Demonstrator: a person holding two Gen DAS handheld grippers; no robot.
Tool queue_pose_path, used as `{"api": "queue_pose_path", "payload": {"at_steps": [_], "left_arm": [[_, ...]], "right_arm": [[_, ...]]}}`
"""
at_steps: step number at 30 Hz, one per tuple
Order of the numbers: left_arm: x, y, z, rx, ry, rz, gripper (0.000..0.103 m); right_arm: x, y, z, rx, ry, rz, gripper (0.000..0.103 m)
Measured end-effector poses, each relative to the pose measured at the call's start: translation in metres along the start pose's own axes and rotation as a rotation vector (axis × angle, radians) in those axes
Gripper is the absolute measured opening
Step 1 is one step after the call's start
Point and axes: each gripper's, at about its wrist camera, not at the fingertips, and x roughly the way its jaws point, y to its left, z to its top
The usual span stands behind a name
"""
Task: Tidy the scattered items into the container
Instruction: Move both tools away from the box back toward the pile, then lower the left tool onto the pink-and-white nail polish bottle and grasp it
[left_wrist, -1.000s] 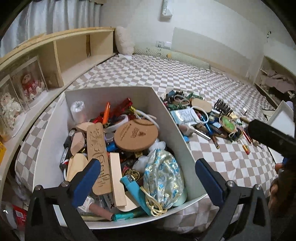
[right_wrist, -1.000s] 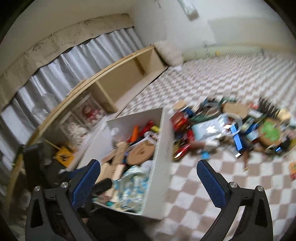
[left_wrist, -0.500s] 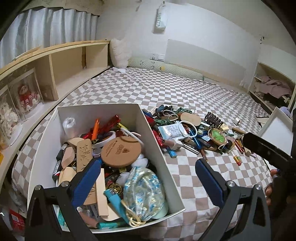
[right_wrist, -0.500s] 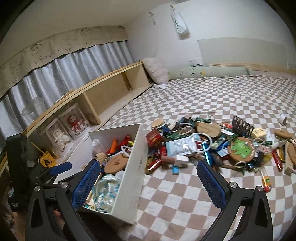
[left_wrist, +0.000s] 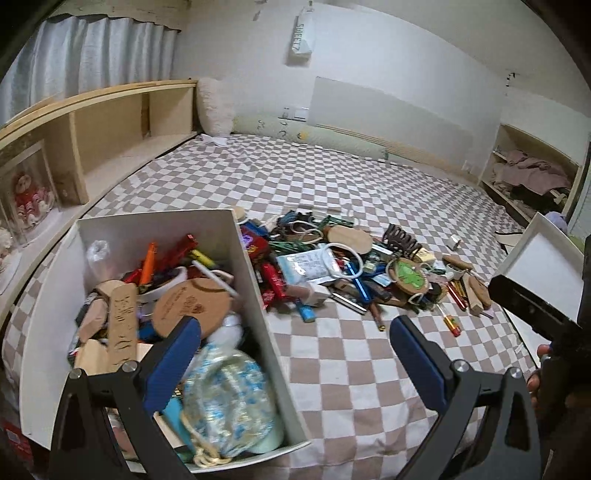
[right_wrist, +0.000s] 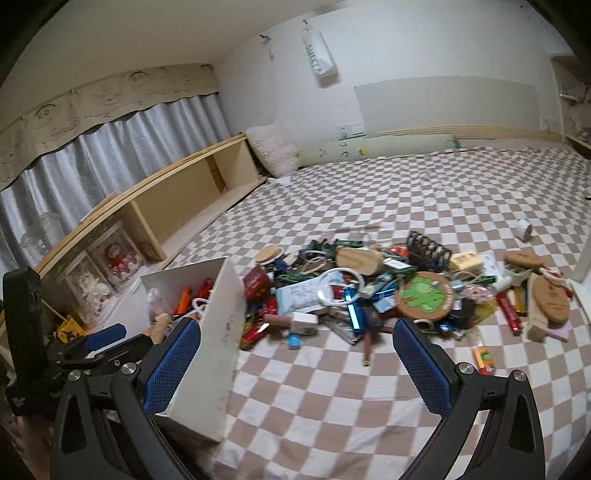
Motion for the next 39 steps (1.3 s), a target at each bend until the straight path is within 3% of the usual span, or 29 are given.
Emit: {"api": "queue_pose_path", "payload": {"at_steps": [22,29,39], "left_arm": [[0.041,-0.061,0.001,0.094,0.0,-0.054,0.103],[0.065,-0.068,-0.011,0.092,0.054,-0.095,0.103],[0.106,-0.065,-0.018,0.042,0.084,-0.067,0.103]], "right_arm": [[-0.027,-0.08,-0.015,-0.043,-0.099,-0.244,0.103],[-0.016,-0.099,-0.03,-0.057,-0.101,-0.289,0.103],[0.016,-0.129,-0.049,-0.039,-0.001,-0.314,0.103]]}}
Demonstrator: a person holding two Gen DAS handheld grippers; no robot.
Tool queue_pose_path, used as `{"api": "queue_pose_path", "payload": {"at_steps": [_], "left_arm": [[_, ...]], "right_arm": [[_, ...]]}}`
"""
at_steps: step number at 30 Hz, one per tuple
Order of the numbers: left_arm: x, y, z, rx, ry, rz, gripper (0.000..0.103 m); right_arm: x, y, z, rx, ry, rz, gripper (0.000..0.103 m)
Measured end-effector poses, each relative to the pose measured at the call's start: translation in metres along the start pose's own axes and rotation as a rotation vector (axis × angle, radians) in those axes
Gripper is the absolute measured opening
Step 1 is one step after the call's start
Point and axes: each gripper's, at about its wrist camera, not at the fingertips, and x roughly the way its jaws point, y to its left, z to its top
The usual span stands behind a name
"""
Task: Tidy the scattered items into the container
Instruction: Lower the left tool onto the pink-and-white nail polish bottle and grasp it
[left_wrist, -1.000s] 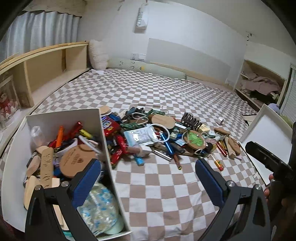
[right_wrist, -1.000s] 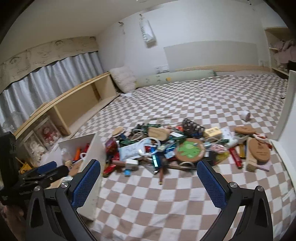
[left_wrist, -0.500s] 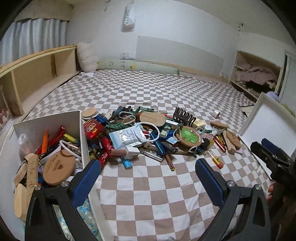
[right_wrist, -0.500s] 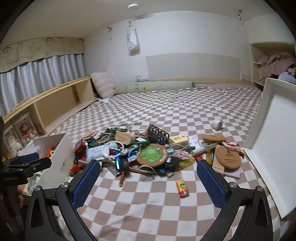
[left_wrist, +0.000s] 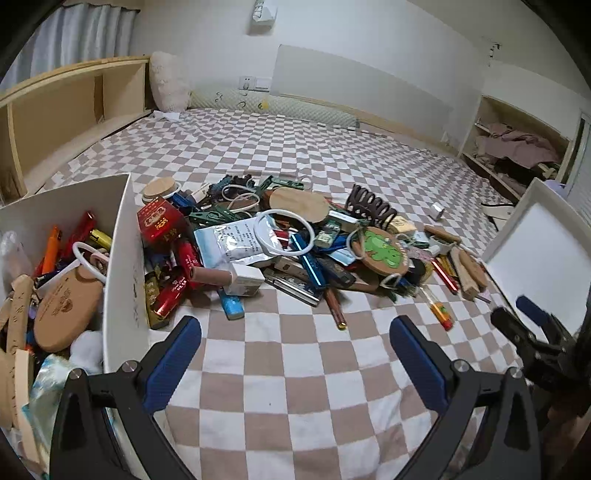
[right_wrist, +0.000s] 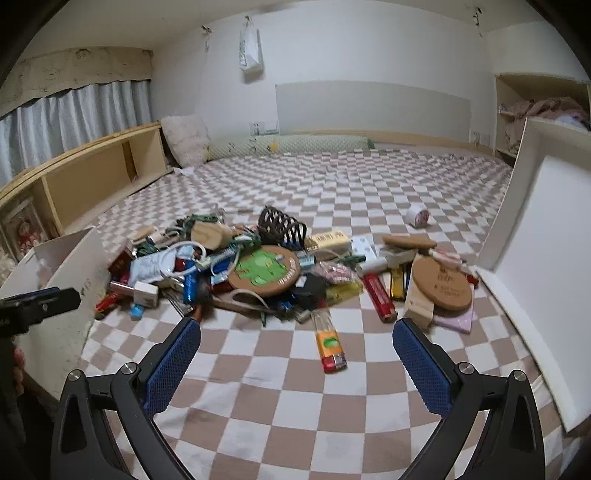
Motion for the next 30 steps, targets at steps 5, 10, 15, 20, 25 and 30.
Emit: {"api": "queue_pose_path", "payload": {"at_steps": [5,10,15,20,25,30], "left_arm": [[0.022,0.001,0.004,0.016,-0.039,0.154,0.103],[0.046,-0.007,0.01,0.085,-0.05,0.311,0.103],[0.074,-0.02,0.01,0.152,-0.021,0.383,0.103],[0.104,-0.023,0.007,0.161,0.035,0.474,0.102],[0.126,-0.019,0.006,0.141,0.082,0.538,0.102],[0.14,-0.01,0.007,0.115,0.108,0.586,0.103]], "right_arm": [[0.013,-0.005,-0.011,0.013,0.04,0.015,0.103],[0.022,-0.008,-0.02,0.015,0.063,0.027,0.103],[0.029,-0.015,-0.026,0.036,0.08,0.041,0.103],[0.035,-0.024,-0.029,0.068,0.099,0.051,0.103],[0.038,-0.033,-0.031,0.1,0.11,0.052,0.103],[0.04,-0.036,-0.032,0.119,0.121,0.061,0.103]]}}
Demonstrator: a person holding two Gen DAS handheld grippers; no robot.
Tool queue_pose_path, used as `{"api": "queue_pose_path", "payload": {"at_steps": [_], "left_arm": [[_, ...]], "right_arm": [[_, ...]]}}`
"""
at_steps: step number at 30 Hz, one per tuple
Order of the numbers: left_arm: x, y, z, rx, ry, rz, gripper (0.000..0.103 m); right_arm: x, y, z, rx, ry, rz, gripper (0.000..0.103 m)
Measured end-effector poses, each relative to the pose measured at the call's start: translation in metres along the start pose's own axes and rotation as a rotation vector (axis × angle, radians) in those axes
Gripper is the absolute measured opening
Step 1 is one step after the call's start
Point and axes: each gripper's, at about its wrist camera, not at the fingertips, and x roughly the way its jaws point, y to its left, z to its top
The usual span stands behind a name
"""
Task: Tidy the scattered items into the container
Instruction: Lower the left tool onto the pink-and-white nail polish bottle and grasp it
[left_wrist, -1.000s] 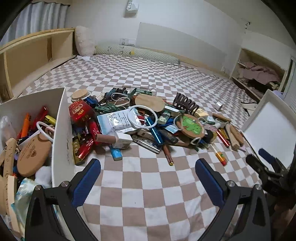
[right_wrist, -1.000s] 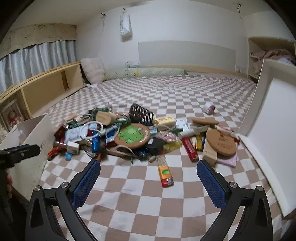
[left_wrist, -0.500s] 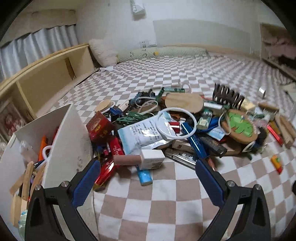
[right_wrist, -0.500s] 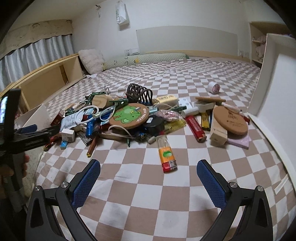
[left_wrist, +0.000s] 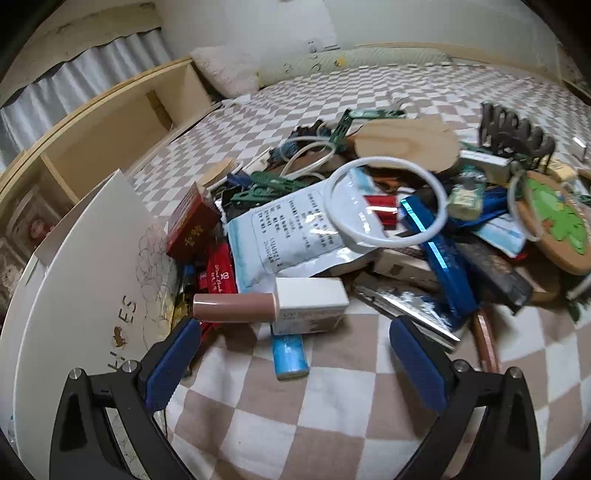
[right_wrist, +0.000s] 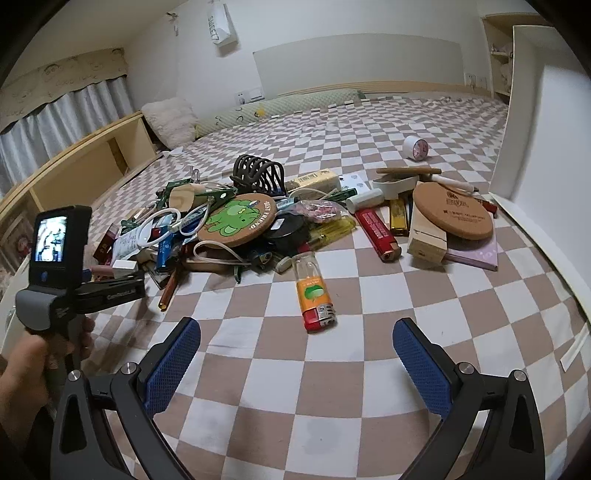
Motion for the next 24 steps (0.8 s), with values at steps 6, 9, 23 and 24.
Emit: {"api": "queue_pose_path", "payload": {"at_steps": [6,9,23,24], "left_arm": [[0.019,0.003,0.003,-0.015,0.037,0.033,0.103],[0.018,0.005,0.005,-0.016,0.035,0.053,0.103],[0.027,0.004,0.008,0.03,0.035,0.022,0.087],[0.027,0.005,0.008,0.029,0.033,0.019,0.087]], "right_arm": [[0.002,0.001,-0.001,0.003,0.01,0.005,0.103],[0.003,0.002,-0.002,0.0,0.016,0.004,0.103],[0.013,0.002,-0.006,0.017,0.067,0.014,0.103],[0.014,0.002,-0.007,0.018,0.071,0.013,0.103]]}}
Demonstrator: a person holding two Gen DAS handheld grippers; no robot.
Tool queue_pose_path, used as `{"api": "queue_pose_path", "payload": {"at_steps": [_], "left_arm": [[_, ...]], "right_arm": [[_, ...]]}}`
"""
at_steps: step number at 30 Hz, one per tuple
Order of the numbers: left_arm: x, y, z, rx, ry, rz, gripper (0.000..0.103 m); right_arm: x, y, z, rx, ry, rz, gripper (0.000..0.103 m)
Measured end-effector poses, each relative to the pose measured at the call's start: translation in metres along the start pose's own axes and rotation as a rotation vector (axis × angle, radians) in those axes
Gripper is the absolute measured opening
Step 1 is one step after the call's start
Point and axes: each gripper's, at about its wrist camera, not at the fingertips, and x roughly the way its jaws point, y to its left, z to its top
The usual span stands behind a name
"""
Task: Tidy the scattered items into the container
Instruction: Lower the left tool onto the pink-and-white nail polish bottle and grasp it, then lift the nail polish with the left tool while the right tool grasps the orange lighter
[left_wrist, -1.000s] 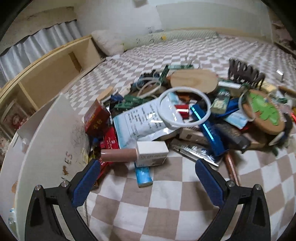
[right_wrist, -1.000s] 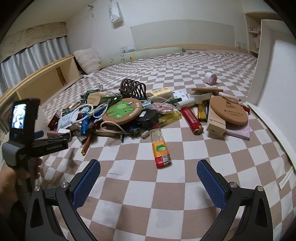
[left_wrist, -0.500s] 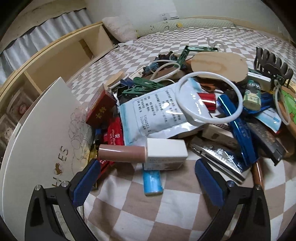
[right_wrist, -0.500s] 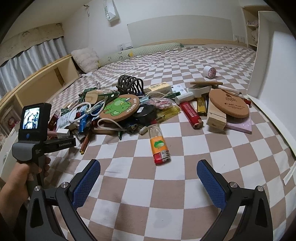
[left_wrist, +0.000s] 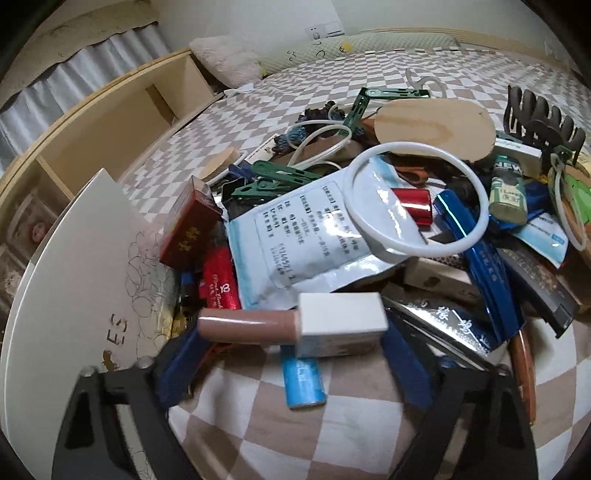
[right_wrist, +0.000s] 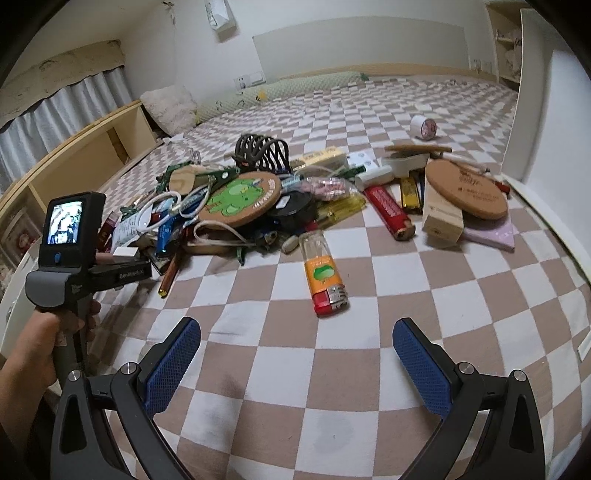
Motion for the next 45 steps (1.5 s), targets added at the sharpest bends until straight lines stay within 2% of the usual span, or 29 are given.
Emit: {"api": "queue_pose_path", "payload": {"at_steps": [5,12,16,19,24,28,29,30,32,34,35,37,39,41,45], "left_arm": [[-0.003,0.001,-0.002,-0.009,-0.01,-0.035,0.087],[-0.021,-0.002,-0.011,0.02,-0.025,-0.115,0.087],[-0.038,-0.006,-0.022,0.053,-0.035,-0.198,0.087],[-0.053,-0.006,-0.032,0.068,-0.037,-0.298,0.087],[-0.071,-0.003,-0.05,0.072,-0.015,-0.439,0.087],[-0.079,0.006,-0.064,0.055,-0.003,-0.505,0.087],[-0.081,0.008,-0.069,0.045,0.004,-0.519,0.087],[-0.083,0.009,-0.074,0.037,0.011,-0.53,0.087],[-0.083,0.011,-0.082,0.025,0.02,-0.544,0.087],[-0.082,0.011,-0.089,0.012,0.027,-0.554,0.087],[-0.081,0.012,-0.09,0.006,0.026,-0.558,0.087],[-0.08,0.013,-0.092,0.006,0.017,-0.558,0.087],[-0.079,0.015,-0.093,-0.001,0.013,-0.562,0.087],[-0.079,0.016,-0.094,-0.01,0.008,-0.565,0.087],[-0.08,0.016,-0.098,-0.005,-0.015,-0.557,0.087]], "right_arm": [[-0.001,-0.001,0.001,-0.006,-0.015,-0.021,0.103],[0.006,-0.006,0.002,0.013,0.025,-0.034,0.103],[0.007,-0.008,0.003,0.009,0.025,-0.061,0.103],[0.01,-0.01,0.008,-0.002,0.027,-0.103,0.103],[0.014,-0.008,0.019,-0.033,0.018,-0.112,0.103],[0.028,0.001,0.024,-0.103,0.036,-0.159,0.102],[0.033,0.003,0.025,-0.115,0.051,-0.157,0.094],[0.038,0.005,0.026,-0.125,0.068,-0.153,0.078],[0.048,0.008,0.026,-0.145,0.102,-0.158,0.069],[0.053,0.011,0.025,-0.17,0.112,-0.173,0.069],[0.053,0.013,0.026,-0.179,0.112,-0.171,0.066],[0.053,0.014,0.026,-0.193,0.112,-0.158,0.055],[0.051,0.017,0.024,-0.208,0.107,-0.147,0.036],[0.049,0.02,0.022,-0.231,0.105,-0.141,0.029],[0.044,0.03,0.012,-0.284,0.113,-0.134,0.029]]}}
